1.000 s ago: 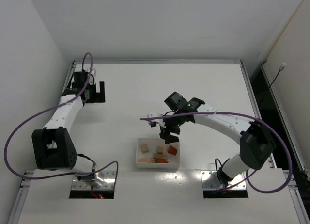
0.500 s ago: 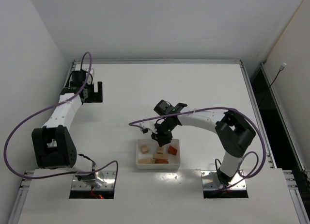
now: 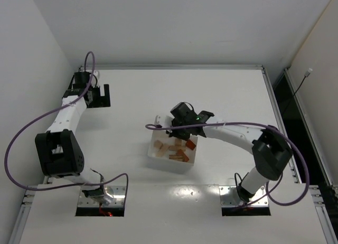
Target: Build the wood block tower
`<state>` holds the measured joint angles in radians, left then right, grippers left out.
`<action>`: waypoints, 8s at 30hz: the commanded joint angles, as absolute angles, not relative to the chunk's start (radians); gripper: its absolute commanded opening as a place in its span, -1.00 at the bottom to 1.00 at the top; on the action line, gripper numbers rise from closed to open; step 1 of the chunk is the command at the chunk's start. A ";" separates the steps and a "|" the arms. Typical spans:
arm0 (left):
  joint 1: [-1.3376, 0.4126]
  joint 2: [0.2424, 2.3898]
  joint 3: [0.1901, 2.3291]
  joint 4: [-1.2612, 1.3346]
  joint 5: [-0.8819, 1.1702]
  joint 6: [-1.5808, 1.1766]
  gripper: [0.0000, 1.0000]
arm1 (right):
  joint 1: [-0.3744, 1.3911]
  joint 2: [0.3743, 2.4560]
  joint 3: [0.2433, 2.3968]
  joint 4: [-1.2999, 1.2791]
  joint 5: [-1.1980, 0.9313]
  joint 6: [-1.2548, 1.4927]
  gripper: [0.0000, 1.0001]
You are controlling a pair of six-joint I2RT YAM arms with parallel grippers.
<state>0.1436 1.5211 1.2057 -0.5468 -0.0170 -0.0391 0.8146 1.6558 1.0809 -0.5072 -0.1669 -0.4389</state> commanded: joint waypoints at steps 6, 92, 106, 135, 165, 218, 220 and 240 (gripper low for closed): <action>0.150 1.537 1.287 -0.565 0.031 -0.087 0.99 | 0.802 1.591 1.163 -0.010 0.638 -0.564 -1.00; 0.216 1.529 1.347 -0.563 0.230 -0.126 0.99 | 0.845 1.926 1.128 1.541 1.055 -1.874 -1.00; 0.186 1.575 1.325 -0.560 0.269 -0.078 0.99 | 0.321 1.927 1.830 -0.891 0.323 -0.143 -1.00; 0.164 1.649 1.373 -0.555 0.179 -0.060 0.99 | -0.276 2.479 2.373 -0.853 -0.104 -0.186 0.07; -0.653 1.451 1.163 -0.808 0.258 0.360 0.67 | 0.058 1.161 1.114 -0.874 -0.428 -0.586 1.00; -0.667 1.760 1.118 -0.655 0.218 0.638 -1.00 | -0.028 1.129 1.104 -0.945 -0.428 -0.572 1.00; -0.655 1.712 1.161 -0.748 0.264 0.638 -1.00 | -0.028 1.129 1.104 -0.936 -0.428 -0.572 1.00; -0.647 2.115 2.081 -0.851 0.376 -0.113 -1.00 | -0.198 1.177 1.109 -0.833 -0.471 -0.293 1.00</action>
